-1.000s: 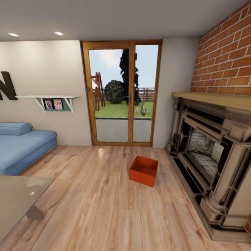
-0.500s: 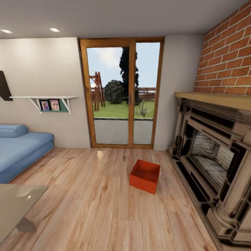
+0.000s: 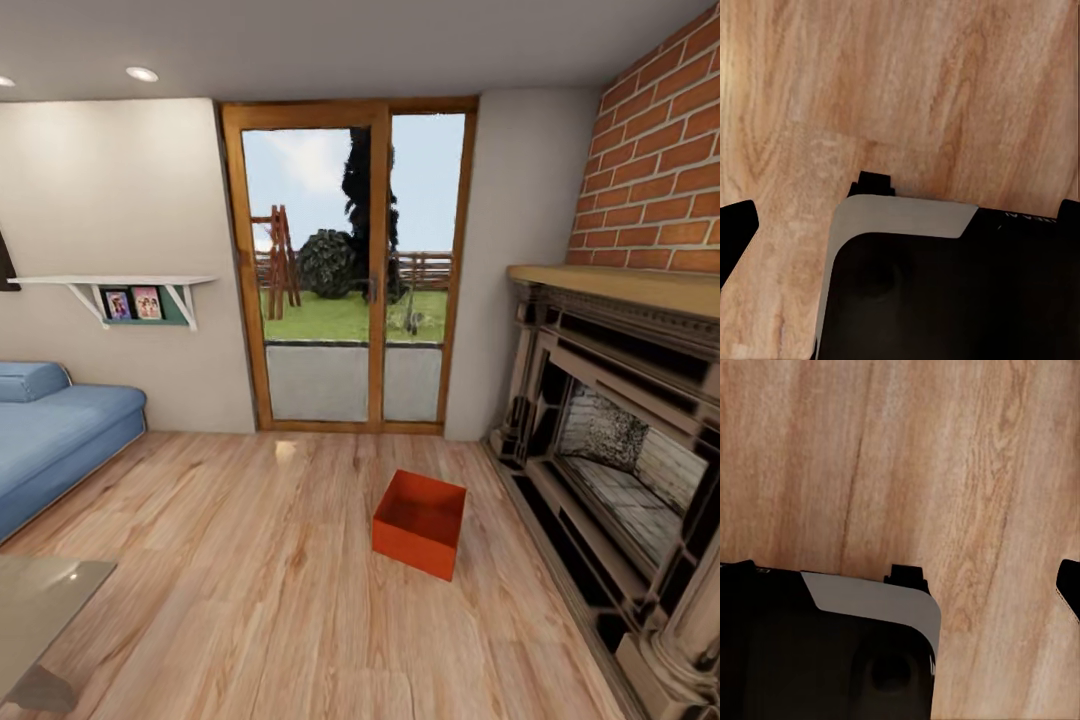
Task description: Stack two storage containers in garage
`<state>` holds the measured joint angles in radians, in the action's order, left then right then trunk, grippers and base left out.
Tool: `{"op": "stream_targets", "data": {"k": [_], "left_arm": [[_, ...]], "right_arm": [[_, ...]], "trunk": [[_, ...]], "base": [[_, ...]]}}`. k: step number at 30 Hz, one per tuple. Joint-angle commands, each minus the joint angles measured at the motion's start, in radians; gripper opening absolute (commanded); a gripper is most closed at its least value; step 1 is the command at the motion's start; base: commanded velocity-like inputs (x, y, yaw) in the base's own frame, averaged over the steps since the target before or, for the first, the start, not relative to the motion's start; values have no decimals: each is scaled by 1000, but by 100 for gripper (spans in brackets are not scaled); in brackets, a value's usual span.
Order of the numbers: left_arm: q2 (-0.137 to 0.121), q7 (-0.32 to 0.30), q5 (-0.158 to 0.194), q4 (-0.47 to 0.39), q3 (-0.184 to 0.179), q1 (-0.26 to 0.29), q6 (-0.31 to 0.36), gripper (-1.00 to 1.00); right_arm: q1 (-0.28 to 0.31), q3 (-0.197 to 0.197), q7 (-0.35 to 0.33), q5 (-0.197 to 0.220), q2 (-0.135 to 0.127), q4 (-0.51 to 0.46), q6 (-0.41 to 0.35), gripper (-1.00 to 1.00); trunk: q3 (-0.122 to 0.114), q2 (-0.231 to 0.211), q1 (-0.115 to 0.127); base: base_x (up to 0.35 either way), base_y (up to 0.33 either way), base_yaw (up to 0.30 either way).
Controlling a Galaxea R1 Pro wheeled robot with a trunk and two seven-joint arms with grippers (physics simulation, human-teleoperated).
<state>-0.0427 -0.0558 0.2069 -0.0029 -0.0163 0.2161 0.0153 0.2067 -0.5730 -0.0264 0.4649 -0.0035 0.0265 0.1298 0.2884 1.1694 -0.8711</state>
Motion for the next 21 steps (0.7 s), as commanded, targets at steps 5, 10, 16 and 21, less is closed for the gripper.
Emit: {"op": "stream_targets", "data": {"k": [5, 10, 16, 21], "left_arm": [[0, -4, 9, 0, -2, 0, 1, 100], [0, -4, 9, 0, -2, 0, 1, 100], [0, -4, 9, 0, -2, 0, 1, 100], [0, -4, 9, 0, -2, 0, 1, 100]], "right_arm": [[1, -8, -3, 10, 0, 3, 5, 100], [2, -8, -3, 9, 0, 3, 5, 100], [1, -8, -3, 9, 0, 3, 5, 100], [1, -8, -3, 9, 0, 3, 5, 100]], "trunk": [[1, 1, -1], [1, 1, -1], [1, 1, -1], [1, 1, -1]], "base": [[321, 0, 0], [321, 0, 0], [321, 0, 0], [321, 0, 0]]}}
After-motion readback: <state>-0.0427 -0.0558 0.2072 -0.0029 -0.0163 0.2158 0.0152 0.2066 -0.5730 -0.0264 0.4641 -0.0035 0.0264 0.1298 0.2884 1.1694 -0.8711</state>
